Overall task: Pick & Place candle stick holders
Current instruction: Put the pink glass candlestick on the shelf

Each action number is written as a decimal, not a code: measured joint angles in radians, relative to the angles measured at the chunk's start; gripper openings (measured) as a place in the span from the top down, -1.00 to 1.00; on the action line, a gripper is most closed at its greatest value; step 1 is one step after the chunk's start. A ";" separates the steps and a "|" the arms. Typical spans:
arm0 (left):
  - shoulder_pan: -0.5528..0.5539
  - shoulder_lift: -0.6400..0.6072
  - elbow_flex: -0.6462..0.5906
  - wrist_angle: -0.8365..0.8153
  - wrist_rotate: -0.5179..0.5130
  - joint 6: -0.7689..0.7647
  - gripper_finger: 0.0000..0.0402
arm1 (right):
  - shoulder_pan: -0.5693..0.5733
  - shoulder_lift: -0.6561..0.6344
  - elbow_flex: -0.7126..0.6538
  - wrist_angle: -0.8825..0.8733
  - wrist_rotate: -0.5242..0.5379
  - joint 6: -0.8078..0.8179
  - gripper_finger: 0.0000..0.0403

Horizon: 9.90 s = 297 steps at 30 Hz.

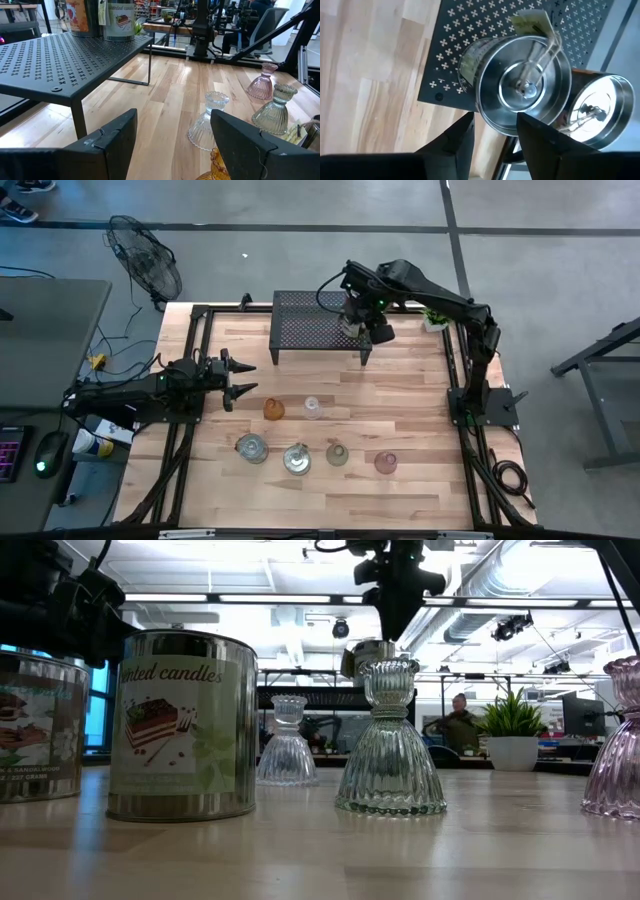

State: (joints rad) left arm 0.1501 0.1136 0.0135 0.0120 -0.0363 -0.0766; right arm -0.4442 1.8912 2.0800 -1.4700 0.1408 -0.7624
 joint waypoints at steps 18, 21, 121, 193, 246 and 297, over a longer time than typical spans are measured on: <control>0.000 0.000 0.000 0.000 0.001 0.000 -0.24 | 0.016 -0.036 0.000 -0.037 0.042 0.084 0.30; 0.000 0.000 0.000 0.000 0.001 0.000 -0.24 | 0.028 -0.047 0.000 -0.055 0.051 0.109 0.30; 0.000 0.000 0.000 0.000 0.000 0.000 -0.24 | 0.982 -0.781 -1.656 1.125 -0.304 1.367 0.03; 0.000 0.000 0.000 0.000 0.001 0.000 -0.24 | 1.272 -0.301 -1.836 2.393 0.351 0.976 -0.20; 0.000 0.000 0.000 0.000 0.000 0.000 -0.24 | 0.988 -0.301 -1.827 2.428 0.297 0.977 0.45; 0.000 0.034 0.035 0.110 0.007 -0.051 -0.24 | 0.497 -0.401 -1.827 2.385 -0.055 0.851 0.44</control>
State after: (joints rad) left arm 0.1505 0.1479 0.0490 0.1221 -0.0294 -0.1276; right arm 0.0524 1.4899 0.2535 0.9152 0.0862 0.0890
